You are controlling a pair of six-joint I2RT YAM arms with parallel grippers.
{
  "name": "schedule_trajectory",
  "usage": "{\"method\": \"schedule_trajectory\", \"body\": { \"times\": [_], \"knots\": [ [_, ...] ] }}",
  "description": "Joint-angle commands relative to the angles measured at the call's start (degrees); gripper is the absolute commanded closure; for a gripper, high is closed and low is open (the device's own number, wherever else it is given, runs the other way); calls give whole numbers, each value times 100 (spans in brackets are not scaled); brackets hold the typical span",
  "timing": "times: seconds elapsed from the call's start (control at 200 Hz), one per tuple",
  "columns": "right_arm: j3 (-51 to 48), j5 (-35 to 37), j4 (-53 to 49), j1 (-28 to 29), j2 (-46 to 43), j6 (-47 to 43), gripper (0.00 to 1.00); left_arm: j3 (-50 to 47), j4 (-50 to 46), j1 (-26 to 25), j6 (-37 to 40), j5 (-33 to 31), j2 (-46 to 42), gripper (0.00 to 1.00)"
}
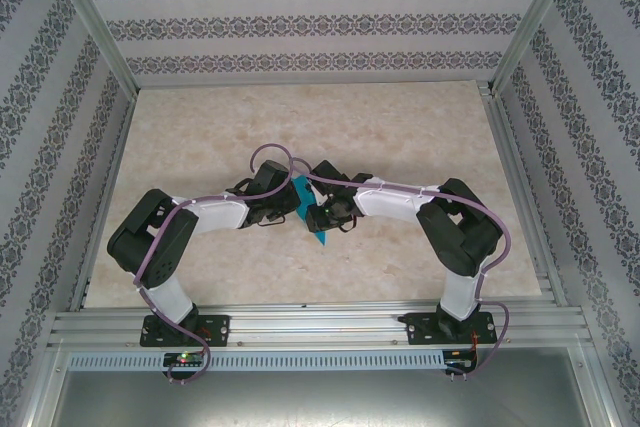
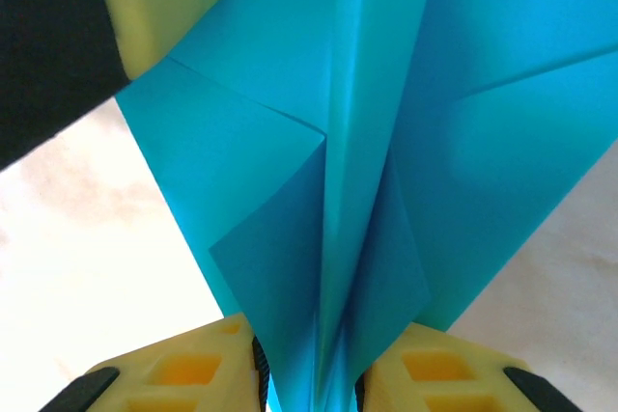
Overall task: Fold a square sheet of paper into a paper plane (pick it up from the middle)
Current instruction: Move the paper plane to the top-center of the table.
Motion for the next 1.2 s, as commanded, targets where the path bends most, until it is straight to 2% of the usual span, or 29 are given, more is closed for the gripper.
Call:
{"method": "schedule_trajectory", "body": {
  "times": [0.0,0.185,0.29,0.385,0.485,0.59,0.654,0.849,1.074,1.194],
  "knots": [
    [-18,179,75,65,-100,-111,71,63,-143,85,-39,-91,-30,96],
    [157,540,49,65,30,122,78,35,-134,85,-64,-73,-50,96],
    [208,662,25,68,74,208,83,14,-173,81,-78,-84,-140,91],
    [215,835,-22,61,-12,264,89,9,-316,103,-82,-165,-310,79],
    [209,1129,-150,61,-208,275,93,1,-601,158,-54,-306,-595,63],
    [165,1503,-329,-4,-468,273,94,5,-1062,247,-32,-603,-932,37],
    [131,1718,-459,-75,-559,306,94,73,-1443,301,9,-790,-1084,26],
    [-133,1504,-259,-403,-490,451,93,454,-2549,358,400,-1282,-1171,15],
    [9,1628,-417,-489,-155,590,89,369,-2617,351,399,-1463,-1254,0],
    [65,1628,-454,-496,-24,636,86,392,-2612,354,418,-1475,-1195,0]
  ]
}}
